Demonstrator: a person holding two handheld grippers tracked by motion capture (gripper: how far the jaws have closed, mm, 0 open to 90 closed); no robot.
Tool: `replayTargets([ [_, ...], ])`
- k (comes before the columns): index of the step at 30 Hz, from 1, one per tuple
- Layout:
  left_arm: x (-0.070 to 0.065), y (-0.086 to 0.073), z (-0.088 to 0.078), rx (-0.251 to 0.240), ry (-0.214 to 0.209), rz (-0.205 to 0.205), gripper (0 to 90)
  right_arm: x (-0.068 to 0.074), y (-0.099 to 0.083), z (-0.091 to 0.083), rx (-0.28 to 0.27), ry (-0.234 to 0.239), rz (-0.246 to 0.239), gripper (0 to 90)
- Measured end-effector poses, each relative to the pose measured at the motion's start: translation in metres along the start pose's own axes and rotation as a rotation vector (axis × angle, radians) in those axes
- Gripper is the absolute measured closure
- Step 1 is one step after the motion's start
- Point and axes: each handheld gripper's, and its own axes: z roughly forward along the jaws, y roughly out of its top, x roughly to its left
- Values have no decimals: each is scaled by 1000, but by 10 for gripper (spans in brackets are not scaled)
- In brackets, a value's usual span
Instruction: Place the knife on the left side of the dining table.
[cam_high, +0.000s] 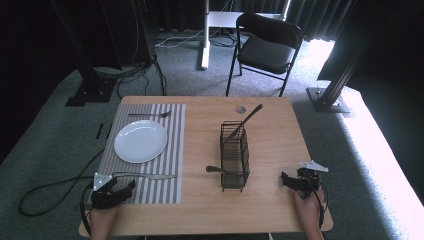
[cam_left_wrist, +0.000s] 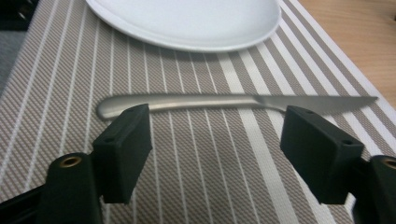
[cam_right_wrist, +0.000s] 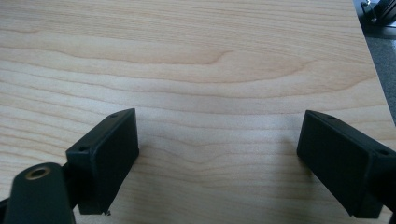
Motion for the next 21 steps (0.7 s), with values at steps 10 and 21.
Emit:
replayTargets([
  [10,3,-5,-8,-32,123,24,88,0,0,0,-1,-6,5,119],
  [21,7,-4,-2,-8,162,60,0,-1,0,0,0,-7,7,119],
])
